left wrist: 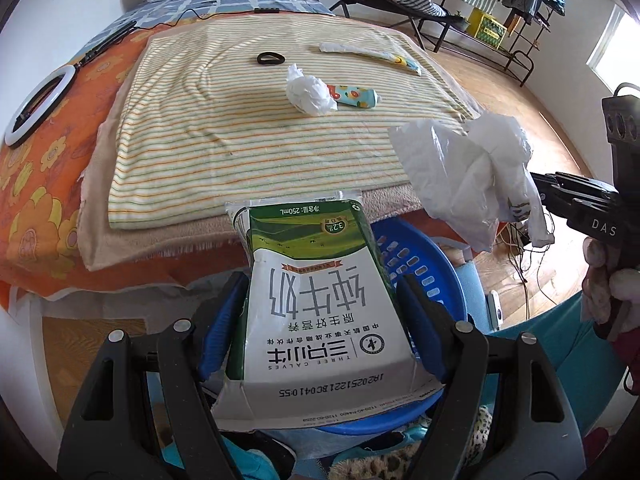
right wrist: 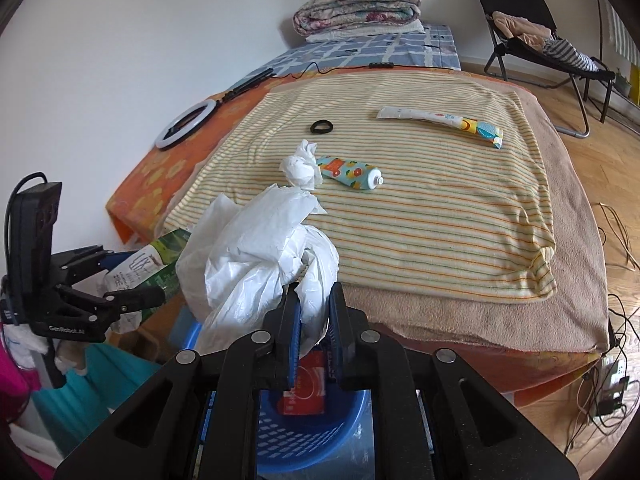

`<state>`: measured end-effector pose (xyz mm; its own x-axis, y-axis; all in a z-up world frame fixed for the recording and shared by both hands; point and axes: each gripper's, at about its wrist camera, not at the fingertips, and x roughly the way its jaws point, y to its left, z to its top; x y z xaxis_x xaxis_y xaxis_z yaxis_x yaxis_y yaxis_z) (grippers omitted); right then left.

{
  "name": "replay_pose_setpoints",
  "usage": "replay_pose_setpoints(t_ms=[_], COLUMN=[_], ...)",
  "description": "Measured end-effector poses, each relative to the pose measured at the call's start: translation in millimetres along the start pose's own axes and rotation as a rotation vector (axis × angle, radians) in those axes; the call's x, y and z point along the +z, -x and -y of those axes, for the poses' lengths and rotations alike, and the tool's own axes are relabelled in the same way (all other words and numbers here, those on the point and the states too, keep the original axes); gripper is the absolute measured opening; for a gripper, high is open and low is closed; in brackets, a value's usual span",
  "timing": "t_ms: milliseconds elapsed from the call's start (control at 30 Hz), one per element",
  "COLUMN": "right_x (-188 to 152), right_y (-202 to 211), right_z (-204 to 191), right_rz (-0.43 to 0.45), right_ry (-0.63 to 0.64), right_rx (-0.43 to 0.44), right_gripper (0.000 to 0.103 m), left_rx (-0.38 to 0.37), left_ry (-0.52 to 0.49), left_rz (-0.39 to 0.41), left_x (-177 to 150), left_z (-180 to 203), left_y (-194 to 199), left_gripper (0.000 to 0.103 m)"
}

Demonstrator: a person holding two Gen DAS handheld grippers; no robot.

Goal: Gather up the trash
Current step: 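Carry the milk carton and tissues over the blue basket with both tools, then open both tools to drop the carton and tissues into the basket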

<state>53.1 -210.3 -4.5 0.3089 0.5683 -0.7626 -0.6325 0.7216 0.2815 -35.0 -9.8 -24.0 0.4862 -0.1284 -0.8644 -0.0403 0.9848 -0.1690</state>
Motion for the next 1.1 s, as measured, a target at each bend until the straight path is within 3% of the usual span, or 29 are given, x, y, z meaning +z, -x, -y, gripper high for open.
replay_pose_setpoints(t_ms=[500,1100], right_x=[-60.5,-83.7], right_y=[-34.8,-74.7], right_z=[-11.1,-3.1], right_rz=[-0.148,-0.267], right_ry=[0.053,0.044], right_rx=[-0.028,-0.040], right_gripper=[0.011,0.011], left_rx=[-0.013,0.022], left_ry=[-0.046,-0.081], left_rz=[-0.139,-0.222], left_x=[-41.2,-54.3], left_z=[22.5,24.5], left_y=[-49.9,-88.0], left_gripper=[0.078,0.078])
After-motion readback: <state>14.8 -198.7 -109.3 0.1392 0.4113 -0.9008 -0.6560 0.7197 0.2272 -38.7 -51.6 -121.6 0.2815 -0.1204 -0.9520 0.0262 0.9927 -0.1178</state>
